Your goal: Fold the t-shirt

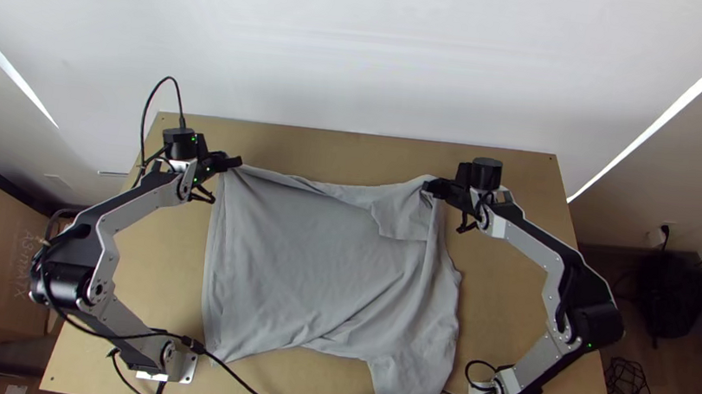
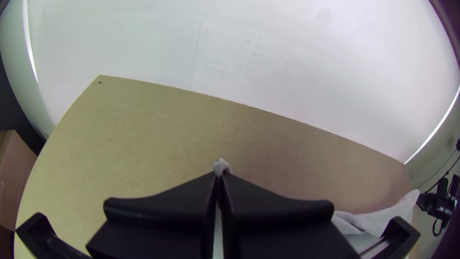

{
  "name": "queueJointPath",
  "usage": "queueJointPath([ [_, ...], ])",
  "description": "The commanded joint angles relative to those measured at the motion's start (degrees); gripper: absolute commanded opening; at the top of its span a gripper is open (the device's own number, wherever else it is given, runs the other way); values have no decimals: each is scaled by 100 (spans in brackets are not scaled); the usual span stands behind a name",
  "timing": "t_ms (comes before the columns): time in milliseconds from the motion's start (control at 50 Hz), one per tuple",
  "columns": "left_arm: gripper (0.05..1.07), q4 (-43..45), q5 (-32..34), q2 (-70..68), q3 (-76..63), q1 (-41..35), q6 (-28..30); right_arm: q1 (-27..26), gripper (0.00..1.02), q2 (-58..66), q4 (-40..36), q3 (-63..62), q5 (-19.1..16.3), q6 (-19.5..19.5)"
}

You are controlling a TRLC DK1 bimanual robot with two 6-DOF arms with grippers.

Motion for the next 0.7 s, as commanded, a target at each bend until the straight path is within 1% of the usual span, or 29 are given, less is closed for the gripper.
queueJointPath([
  [0, 8, 100, 37, 416, 458, -20, -202, -128, 2, 485, 141, 592, 51, 170],
  [140, 8, 38, 37, 900, 1030, -38, -263, -233, 2, 1100, 132, 1348, 60, 320],
  [220, 8, -15, 28, 1181, 1443, -38, -307, -260, 3, 1390, 88, 1761, 77, 337],
  [240, 8, -23, 28, 1251, 1557, -38, -325, -260, 4, 1460, 79, 1849, 86, 337],
  [340, 9, -305, 19, 1655, 2199, -38, -342, -260, 18, 1698, -132, 2315, 112, 372],
  [360, 13, -349, 19, 1717, 2313, -29, -342, -260, 26, 1750, -176, 2402, 121, 399],
  [380, 20, -393, 10, 1770, 2401, -29, -351, -260, 37, 1785, -237, 2473, 139, 434],
  [420, 44, -410, -16, 1858, 2577, -20, -351, -260, 63, 1847, -422, 2649, 165, 496],
  [440, 56, -436, -16, 1893, 2664, -11, -351, -268, 73, 1873, -536, 2736, 183, 513],
  [480, 80, -524, -16, 1928, 2823, -11, -342, -268, 89, 1926, -756, 2912, 227, 522],
  [500, 94, -542, -16, 1946, 2902, -3, -342, -286, 96, 1935, -870, 2991, 227, 531],
  [520, 104, -603, -16, 1963, 2998, -3, -342, -304, 99, 1935, -940, 3053, 227, 531],
  [580, 103, -788, -16, 1928, 3165, -3, -351, -400, 99, 1821, -1002, 3053, 227, 671],
  [680, 103, -806, -16, 1673, 3165, 33, -369, -523, 99, 1328, -1002, 2754, 227, 698],
])
